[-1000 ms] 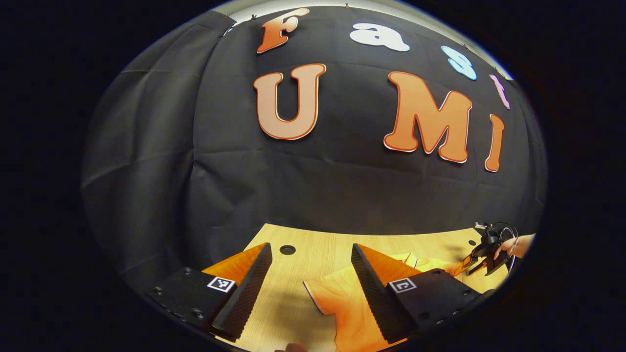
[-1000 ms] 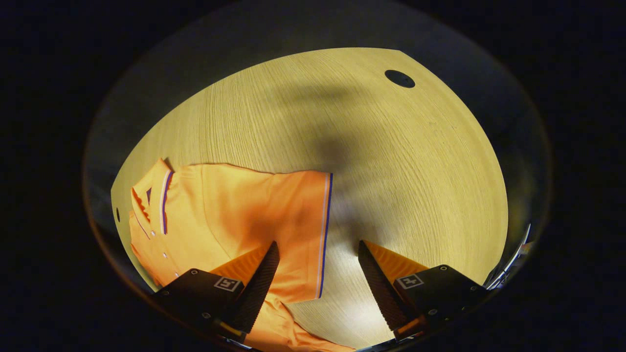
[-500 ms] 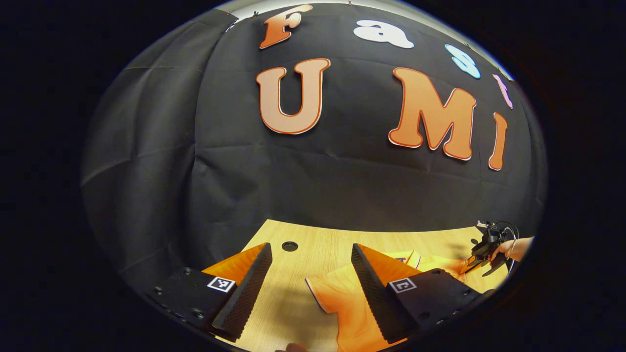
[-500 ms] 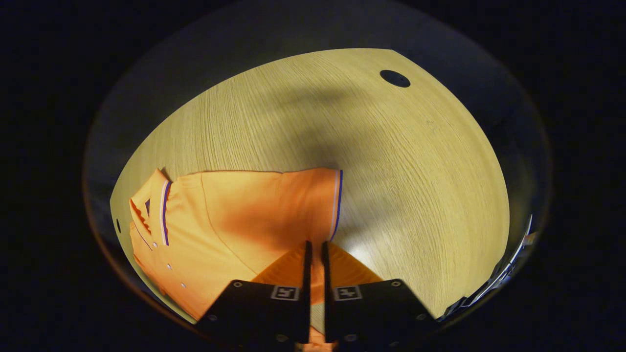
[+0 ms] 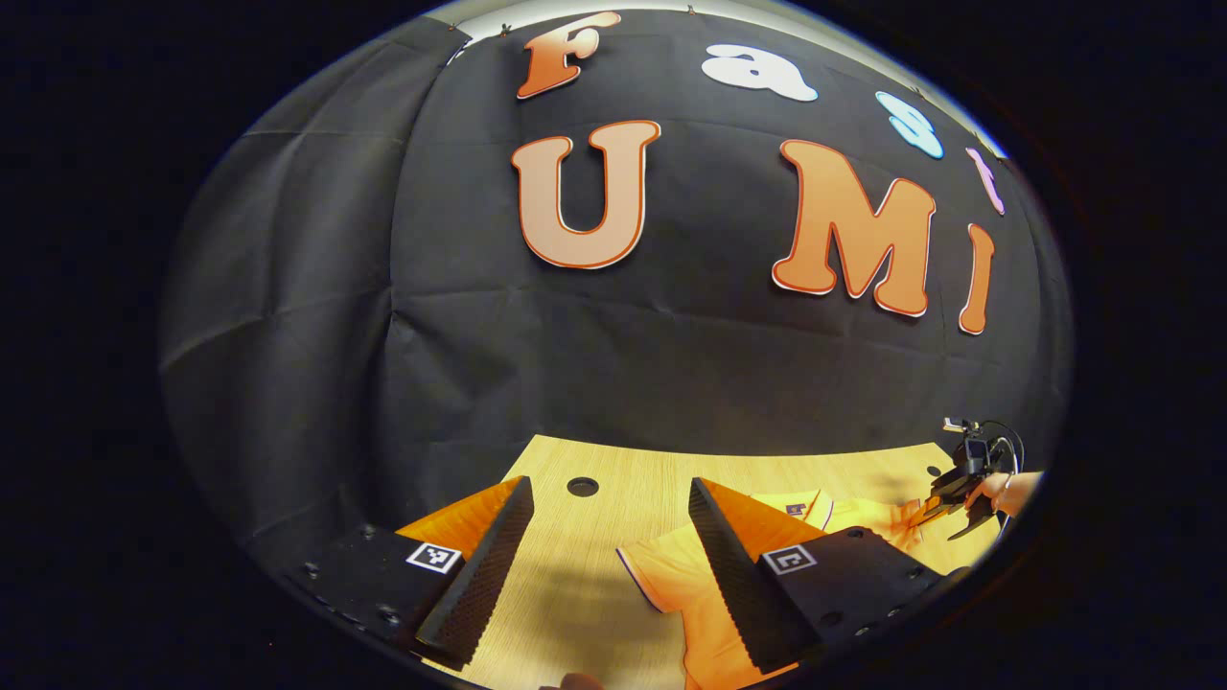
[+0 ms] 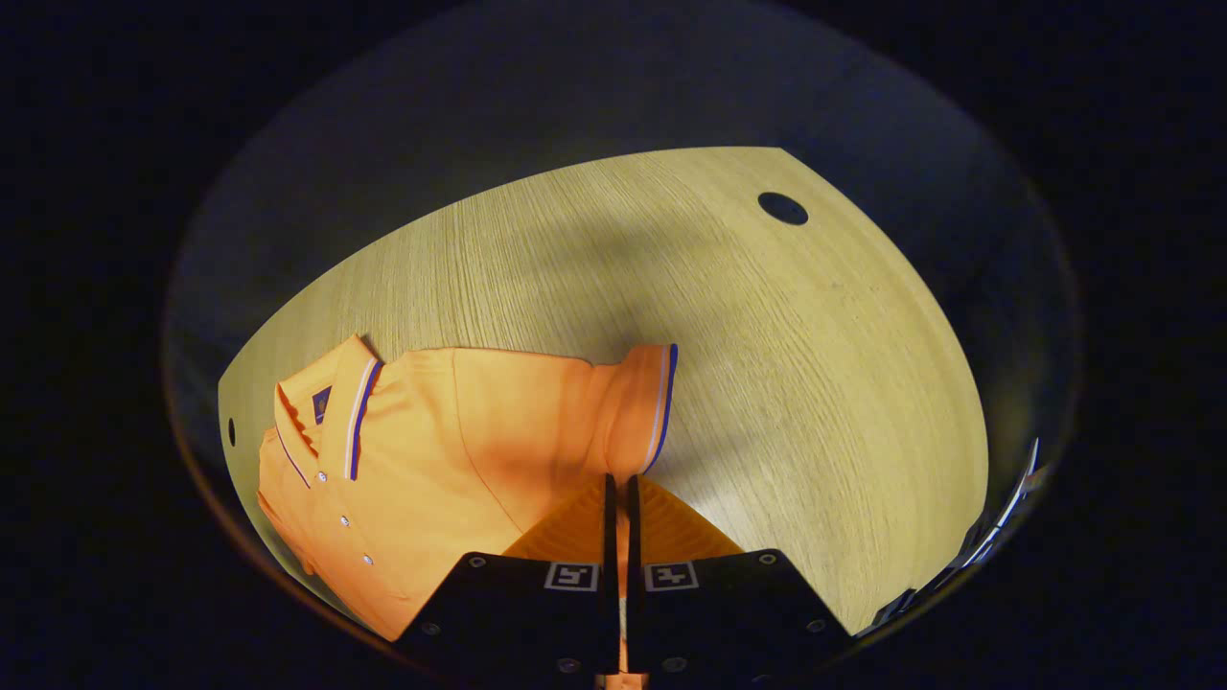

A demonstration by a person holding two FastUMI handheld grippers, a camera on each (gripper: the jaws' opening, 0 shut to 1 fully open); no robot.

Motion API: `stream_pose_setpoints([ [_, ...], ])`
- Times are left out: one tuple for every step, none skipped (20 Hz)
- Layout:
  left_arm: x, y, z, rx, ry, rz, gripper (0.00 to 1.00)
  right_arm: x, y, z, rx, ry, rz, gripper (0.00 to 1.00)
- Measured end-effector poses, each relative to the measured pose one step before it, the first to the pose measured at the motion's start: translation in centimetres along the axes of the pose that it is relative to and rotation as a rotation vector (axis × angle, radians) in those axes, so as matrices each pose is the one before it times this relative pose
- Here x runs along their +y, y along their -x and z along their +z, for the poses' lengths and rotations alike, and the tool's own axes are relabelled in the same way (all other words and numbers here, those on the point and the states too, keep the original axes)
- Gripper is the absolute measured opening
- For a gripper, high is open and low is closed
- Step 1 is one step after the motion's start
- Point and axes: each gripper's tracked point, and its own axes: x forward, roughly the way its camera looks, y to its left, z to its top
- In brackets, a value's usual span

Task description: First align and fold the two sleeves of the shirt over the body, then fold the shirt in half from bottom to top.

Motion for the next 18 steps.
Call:
stream_pose_setpoints([
  [0.391, -0.006, -0.084, 0.00016, 0.00464, -0.00256, 0.98, 0.281, 0.768, 0.349, -0.01352, 0.01603, -0.00081, 0.03],
  [0.367, 0.056, 0.127, -0.00143, 0.00650, -0.00282, 0.98, 0.502, 0.838, 0.204, -0.01801, 0.01252, 0.00001, 0.04],
  [0.378, 0.101, 0.087, -0.00079, 0.00595, -0.00429, 0.98, 0.376, 0.906, 0.221, -0.01442, 0.01842, -0.00234, 0.04],
  [0.321, -0.021, 0.019, -0.00138, 0.00479, -0.00354, 0.98, 0.258, 0.839, 0.122, -0.01695, 0.03381, -0.01234, 0.04],
  [0.323, 0.008, 0.020, -0.00124, 0.00314, -0.00369, 0.98, 0.341, 0.788, 0.376, -0.02669, 0.03827, -0.01298, 0.04],
  [0.347, 0.092, 0.135, -0.00300, 0.00323, -0.00270, 0.98, 0.745, 0.868, 0.129, -0.01392, 0.03027, -0.00216, 0.04],
  [0.284, 0.028, 0.084, -0.00274, 0.00297, -0.00415, 0.98, 1.104, 0.818, 0.087, -0.00637, 0.01717, 0.01521, 0.03],
  [0.420, 0.100, 0.197, -0.00133, 0.00295, -0.00188, 0.98, 1.508, 0.643, -0.068, -0.00536, 0.00487, 0.03025, 0.04],
  [0.416, -0.009, -0.162, -0.00113, 0.00300, -0.00136, 0.98, 1.518, 0.577, -0.144, 0.00558, -0.00227, 0.03211, 0.03],
  [0.479, 0.086, 0.201, -0.00039, 0.00385, -0.00096, 0.98, 1.111, 0.427, -0.128, 0.00006, -0.00001, 0.01729, 0.03],
  [0.490, 0.327, -0.054, -0.00015, 0.00253, -0.00263, 0.98, 0.919, 0.266, -0.013, -0.00651, 0.01279, 0.00558, 0.03],
  [0.582, 0.202, 0.053, -0.00182, 0.00061, 0.00021, 0.98, 0.784, 0.417, 0.016, -0.00660, 0.01983, 0.00096, 0.04],
  [0.639, 0.159, 0.049, -0.00302, -0.00014, 0.00327, 0.98, 0.988, 0.313, 0.059, -0.00602, 0.02281, 0.00997, 0.04],
  [0.662, 0.195, 0.208, -0.00307, 0.00265, 0.00577, 0.98, 1.325, 0.159, -0.227, 0.00527, 0.01621, 0.02066, 0.04],
  [0.716, 0.268, -0.039, -0.00095, 0.00528, 0.00367, 0.98, 1.562, 0.154, -0.319, 0.01766, -0.00031, 0.04023, 0.03],
  [0.579, 0.234, 0.123, -0.00180, 0.00692, 0.00369, 0.98, 1.578, -0.179, -0.309, 0.01047, -0.01267, 0.03760, 0.03],
  [0.454, 0.218, -0.233, 0.00130, 0.00524, 0.00360, 0.98, 0.914, -0.136, -0.061, 0.00510, -0.00999, 0.01907, 0.04],
  [0.428, 0.291, -0.036, 0.00190, 0.00281, 0.00272, 0.98, 0.575, -0.136, 0.121, -0.00810, -0.00364, 0.00752, 0.03],
])
